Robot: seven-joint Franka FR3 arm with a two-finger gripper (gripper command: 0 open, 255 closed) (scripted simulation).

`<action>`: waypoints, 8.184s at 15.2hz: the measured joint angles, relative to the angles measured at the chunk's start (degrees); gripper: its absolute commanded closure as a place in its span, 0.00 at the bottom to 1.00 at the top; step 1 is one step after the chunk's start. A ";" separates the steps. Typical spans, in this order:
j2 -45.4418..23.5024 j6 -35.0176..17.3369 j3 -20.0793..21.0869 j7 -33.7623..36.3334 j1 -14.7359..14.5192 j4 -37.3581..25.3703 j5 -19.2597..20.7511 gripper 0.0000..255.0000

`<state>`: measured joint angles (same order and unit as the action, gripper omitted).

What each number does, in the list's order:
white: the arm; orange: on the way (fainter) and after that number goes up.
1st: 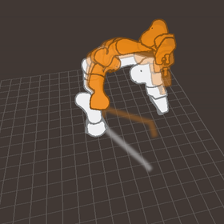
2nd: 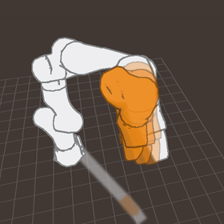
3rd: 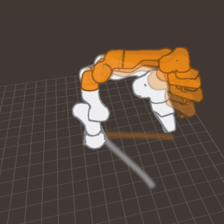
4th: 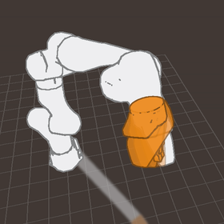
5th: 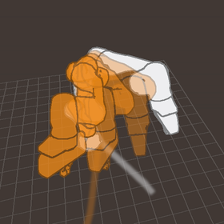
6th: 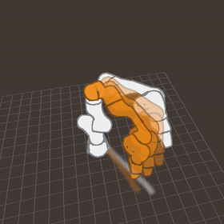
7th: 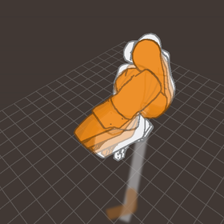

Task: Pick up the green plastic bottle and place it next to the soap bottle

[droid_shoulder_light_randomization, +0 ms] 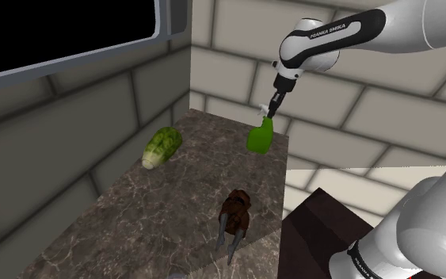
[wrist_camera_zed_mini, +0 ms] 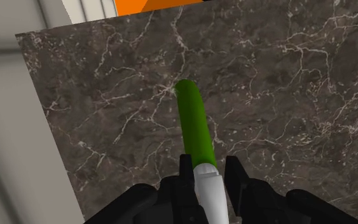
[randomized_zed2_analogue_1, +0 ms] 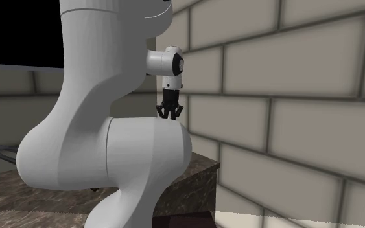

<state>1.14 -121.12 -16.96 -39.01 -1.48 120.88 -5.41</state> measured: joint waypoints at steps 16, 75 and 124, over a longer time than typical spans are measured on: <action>3.19 11.65 0.16 1.69 -0.03 -8.69 1.47 1.00; 7.43 40.61 12.35 26.46 -10.78 -35.11 2.05 1.00; -19.15 30.09 36.78 74.15 -35.96 -52.00 11.22 1.00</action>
<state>-18.01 -91.02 19.82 35.14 -37.44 68.88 5.81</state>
